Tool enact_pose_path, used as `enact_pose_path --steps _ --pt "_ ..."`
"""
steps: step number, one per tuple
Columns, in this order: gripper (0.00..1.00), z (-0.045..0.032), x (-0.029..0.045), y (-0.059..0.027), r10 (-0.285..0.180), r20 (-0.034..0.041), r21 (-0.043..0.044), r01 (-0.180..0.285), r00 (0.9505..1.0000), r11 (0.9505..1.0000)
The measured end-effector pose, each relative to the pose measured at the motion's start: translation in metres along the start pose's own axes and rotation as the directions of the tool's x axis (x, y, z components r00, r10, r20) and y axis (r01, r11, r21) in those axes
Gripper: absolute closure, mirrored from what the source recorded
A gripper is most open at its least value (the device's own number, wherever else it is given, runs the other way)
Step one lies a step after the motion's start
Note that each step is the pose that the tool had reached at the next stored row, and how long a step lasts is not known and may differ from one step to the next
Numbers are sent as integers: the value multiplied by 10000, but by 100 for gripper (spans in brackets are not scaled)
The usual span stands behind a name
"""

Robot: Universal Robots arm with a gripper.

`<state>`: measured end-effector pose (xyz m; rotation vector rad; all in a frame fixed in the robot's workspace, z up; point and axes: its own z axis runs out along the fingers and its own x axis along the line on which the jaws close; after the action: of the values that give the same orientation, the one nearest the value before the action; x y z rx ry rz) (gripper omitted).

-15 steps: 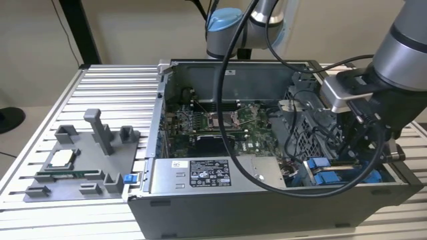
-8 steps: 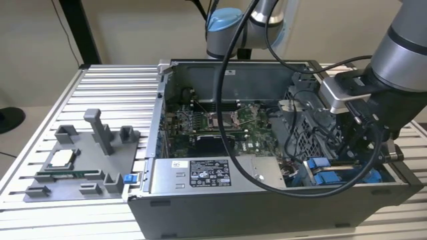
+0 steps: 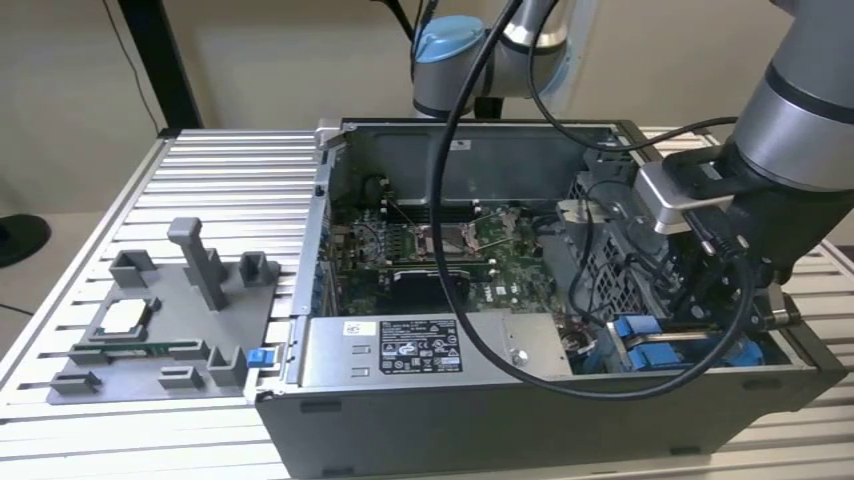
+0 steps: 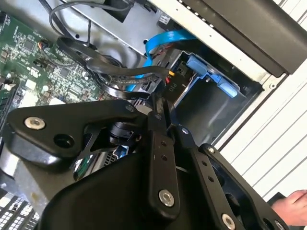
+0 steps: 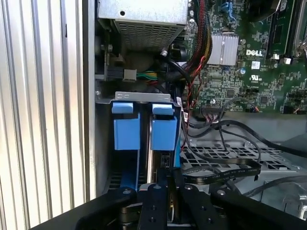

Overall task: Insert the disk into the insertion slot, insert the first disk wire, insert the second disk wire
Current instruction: 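Insert the second disk wire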

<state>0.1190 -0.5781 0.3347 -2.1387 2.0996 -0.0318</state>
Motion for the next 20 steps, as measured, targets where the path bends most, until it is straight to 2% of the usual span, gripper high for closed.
enact_pose_path --steps 3,4,6,16,17,20 --pt "100 -7 -1 -1 0 19 4 0 10000 10000" --pt "0 -36 -3 -4 2 37 7 -2 10000 10000" --pt "0 -139 -12 -16 -1 10 3 1 10000 10000" --pt "0 -588 -51 -69 1 11 -5 -1 10000 10000" --pt "0 -616 -54 -73 1 8 -6 -1 10000 10000" --pt "0 -618 -54 -73 0 12 -6 0 10000 10000"
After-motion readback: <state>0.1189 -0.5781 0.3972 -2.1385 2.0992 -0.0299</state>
